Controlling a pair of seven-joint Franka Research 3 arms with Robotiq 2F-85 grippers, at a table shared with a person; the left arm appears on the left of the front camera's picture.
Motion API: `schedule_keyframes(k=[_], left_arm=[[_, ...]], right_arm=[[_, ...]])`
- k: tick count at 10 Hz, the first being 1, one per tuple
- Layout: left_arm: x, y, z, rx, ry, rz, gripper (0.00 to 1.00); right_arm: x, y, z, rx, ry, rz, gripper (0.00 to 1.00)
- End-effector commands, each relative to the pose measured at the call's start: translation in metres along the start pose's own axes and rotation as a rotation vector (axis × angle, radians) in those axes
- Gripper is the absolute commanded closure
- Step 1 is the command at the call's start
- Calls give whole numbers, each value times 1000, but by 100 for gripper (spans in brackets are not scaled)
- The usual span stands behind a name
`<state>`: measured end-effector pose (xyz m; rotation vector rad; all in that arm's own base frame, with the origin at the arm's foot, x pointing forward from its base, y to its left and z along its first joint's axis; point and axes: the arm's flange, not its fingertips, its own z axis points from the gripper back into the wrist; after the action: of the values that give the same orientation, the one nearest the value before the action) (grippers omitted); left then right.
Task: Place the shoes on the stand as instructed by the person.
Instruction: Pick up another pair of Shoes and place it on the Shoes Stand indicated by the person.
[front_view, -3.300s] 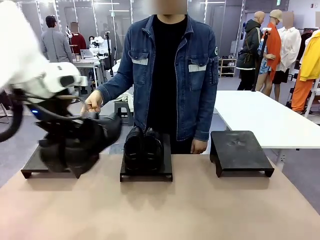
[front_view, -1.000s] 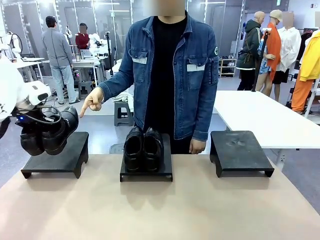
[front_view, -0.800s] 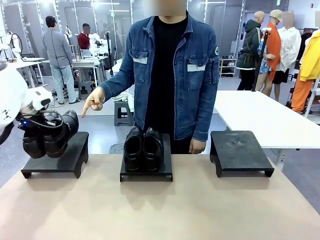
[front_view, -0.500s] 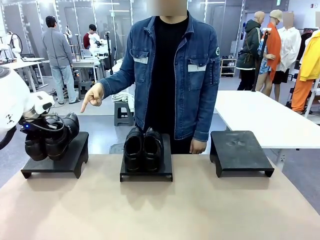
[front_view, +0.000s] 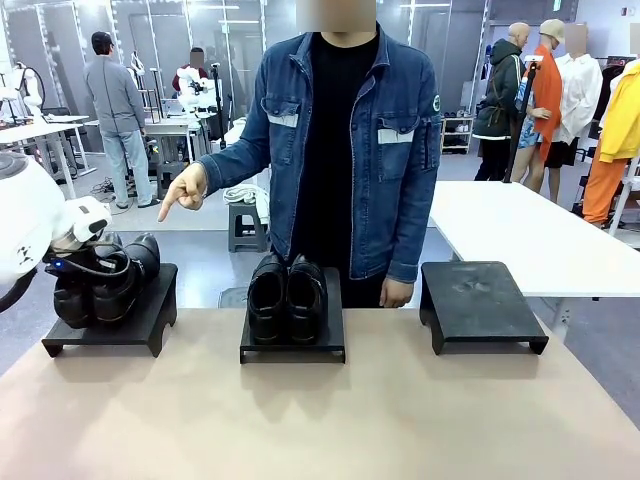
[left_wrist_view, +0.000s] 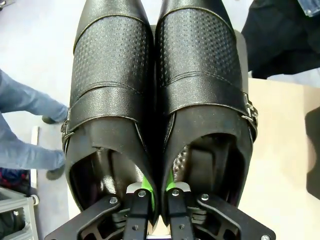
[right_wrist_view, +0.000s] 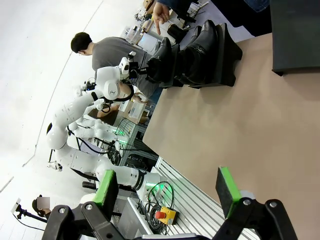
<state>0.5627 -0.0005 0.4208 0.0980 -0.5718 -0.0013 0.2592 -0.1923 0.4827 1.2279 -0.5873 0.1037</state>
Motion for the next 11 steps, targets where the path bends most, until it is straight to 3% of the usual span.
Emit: schedule_keyframes(k=[1,7,8,9,10,11], left_arm=[[11,-2,-5,25,-56,-9,93],[4,-1,-22,21,-22,-14,93],[4,-1,-24,30,-17,-15,65],[4,0,-24,34,-15,-19,55],[5,0,-21,34,-18,-22,28],[5,0,-17,39,-22,-28,18]], right_arm=[[1,0,1,11,-7,19,0],[1,0,1,11,-7,19,0],[1,0,1,11,-7,19,0],[1,0,1,11,-7,19,0],[1,0,1,11,-7,19,0],[1,0,1,11,-7,19,0]])
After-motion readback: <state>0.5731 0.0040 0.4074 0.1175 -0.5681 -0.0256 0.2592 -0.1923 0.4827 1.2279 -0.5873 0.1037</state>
